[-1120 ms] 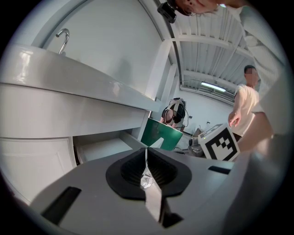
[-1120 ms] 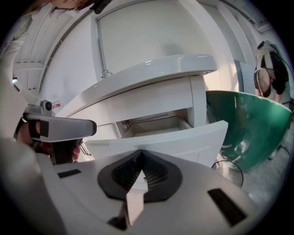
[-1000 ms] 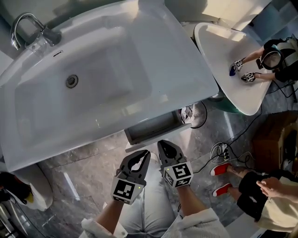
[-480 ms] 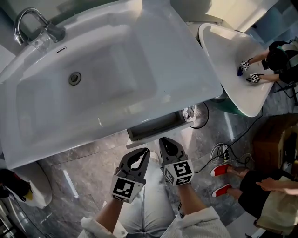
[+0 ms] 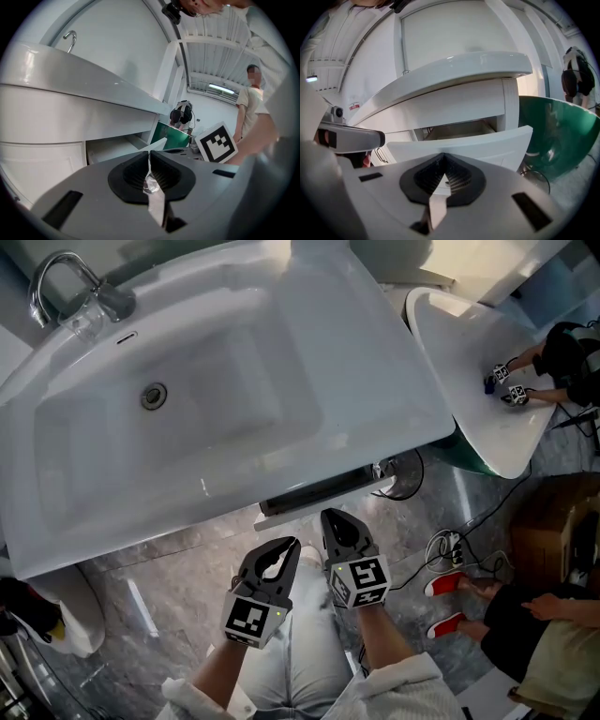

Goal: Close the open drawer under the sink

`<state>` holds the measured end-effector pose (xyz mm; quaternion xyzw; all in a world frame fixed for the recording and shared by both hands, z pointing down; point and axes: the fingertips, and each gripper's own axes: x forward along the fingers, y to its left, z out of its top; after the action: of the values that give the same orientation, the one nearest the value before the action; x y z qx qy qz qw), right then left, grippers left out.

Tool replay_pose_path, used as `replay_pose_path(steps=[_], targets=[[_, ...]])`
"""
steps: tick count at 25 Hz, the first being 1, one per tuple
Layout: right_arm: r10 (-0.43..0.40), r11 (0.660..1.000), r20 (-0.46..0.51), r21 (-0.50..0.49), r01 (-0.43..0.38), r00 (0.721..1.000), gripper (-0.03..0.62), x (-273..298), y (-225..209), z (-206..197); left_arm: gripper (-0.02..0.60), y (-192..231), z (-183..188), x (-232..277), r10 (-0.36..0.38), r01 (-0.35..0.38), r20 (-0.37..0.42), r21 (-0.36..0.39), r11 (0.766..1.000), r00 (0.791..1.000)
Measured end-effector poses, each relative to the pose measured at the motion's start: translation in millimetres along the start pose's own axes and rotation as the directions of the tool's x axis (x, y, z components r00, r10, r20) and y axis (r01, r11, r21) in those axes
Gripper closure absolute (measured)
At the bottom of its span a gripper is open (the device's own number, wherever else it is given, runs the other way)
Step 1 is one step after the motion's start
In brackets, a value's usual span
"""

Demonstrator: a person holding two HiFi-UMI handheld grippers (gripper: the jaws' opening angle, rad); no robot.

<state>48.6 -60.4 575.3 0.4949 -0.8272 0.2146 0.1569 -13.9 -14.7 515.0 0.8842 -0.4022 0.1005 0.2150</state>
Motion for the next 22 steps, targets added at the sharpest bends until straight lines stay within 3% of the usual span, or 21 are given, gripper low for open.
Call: replay_pose_path(steps=[22], targets=[[0.001, 1.000, 0.020, -0.026, -0.001, 1.000, 0.585, 51, -10, 34, 0.557, 25, 12, -2, 0.045, -0.045, 0.018, -0.008, 0.999, 0.999]])
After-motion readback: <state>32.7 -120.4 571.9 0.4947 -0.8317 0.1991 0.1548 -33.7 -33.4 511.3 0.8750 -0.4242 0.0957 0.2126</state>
